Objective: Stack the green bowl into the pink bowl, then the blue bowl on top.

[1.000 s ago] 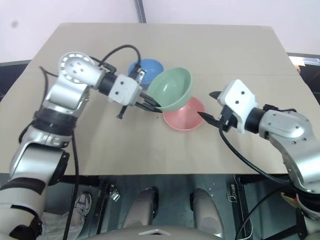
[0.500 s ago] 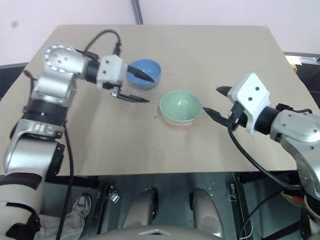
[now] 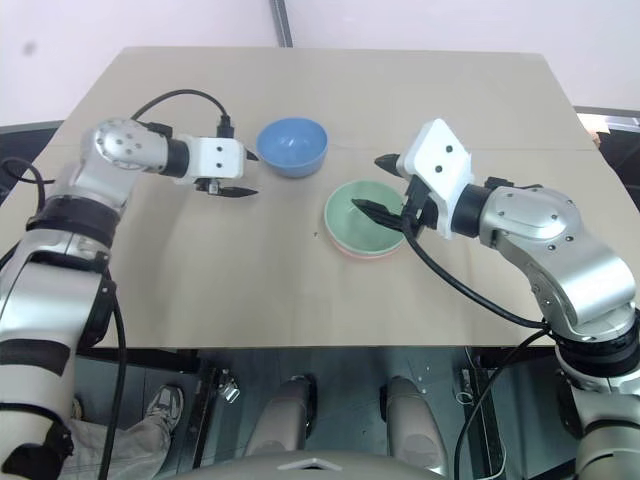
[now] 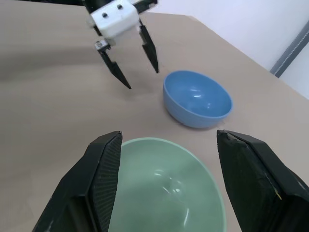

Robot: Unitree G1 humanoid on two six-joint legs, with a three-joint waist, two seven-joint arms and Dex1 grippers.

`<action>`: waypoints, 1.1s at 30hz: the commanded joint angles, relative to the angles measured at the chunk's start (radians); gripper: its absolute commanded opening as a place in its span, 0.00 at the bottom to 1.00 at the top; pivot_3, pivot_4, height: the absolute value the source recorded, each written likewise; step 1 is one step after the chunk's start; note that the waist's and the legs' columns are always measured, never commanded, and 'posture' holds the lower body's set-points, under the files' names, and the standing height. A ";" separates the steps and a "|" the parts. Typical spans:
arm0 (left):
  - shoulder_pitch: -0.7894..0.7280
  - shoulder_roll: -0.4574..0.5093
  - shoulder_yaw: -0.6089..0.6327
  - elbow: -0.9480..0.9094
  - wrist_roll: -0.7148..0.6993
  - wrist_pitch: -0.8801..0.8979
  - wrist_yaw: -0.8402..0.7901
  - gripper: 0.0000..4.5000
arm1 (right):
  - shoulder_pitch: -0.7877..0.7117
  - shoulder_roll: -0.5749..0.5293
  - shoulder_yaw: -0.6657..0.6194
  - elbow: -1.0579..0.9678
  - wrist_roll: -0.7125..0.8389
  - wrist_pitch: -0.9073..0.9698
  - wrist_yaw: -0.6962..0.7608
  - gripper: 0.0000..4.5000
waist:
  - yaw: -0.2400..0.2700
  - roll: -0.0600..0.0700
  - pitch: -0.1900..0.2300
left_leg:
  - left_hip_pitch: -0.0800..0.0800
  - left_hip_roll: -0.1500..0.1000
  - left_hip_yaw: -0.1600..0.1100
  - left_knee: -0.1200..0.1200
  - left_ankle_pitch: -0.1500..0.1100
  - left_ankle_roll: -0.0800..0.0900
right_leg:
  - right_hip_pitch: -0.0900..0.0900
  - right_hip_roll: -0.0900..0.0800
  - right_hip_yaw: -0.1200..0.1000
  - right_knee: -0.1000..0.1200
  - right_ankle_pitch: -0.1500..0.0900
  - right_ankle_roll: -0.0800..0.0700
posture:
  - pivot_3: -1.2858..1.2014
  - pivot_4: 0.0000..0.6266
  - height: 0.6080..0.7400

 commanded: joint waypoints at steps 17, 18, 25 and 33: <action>-0.145 -0.155 -0.068 0.268 0.170 -0.065 0.197 0.28 | 0.031 -0.020 -0.046 -0.079 0.001 0.006 -0.042 0.76 | -0.003 0.000 0.000 | 0.000 0.000 0.000 0.000 0.000 0.000 | 0.000 0.000 0.000 0.001 0.000 0.000 | 0.52 0.24 1.00; -0.145 -0.156 -0.069 0.268 0.172 -0.071 0.194 0.17 | 0.034 -0.022 -0.050 -0.085 0.003 0.011 -0.044 0.76 | -0.003 0.000 0.000 | 0.000 0.000 0.000 0.000 0.000 0.000 | 0.000 0.000 0.000 0.000 0.000 0.000 | 0.52 0.24 1.00; -0.144 -0.134 -0.031 0.249 0.133 -0.136 0.190 0.01 | 0.047 -0.021 -0.064 -0.110 0.013 0.032 -0.066 0.76 | -0.005 0.000 0.000 | 0.000 0.000 0.000 0.000 0.000 0.000 | 0.000 0.000 0.000 0.001 0.000 0.000 | 0.52 0.24 1.00; -0.112 -0.182 0.131 0.053 -0.243 -0.188 -0.232 0.01 | 0.058 -0.030 -0.091 -0.117 0.022 0.034 -0.075 0.76 | 0.001 0.000 0.000 | 0.000 0.000 0.000 0.000 0.000 0.000 | 0.000 -0.001 0.000 0.001 0.000 0.000 | 0.52 0.24 1.00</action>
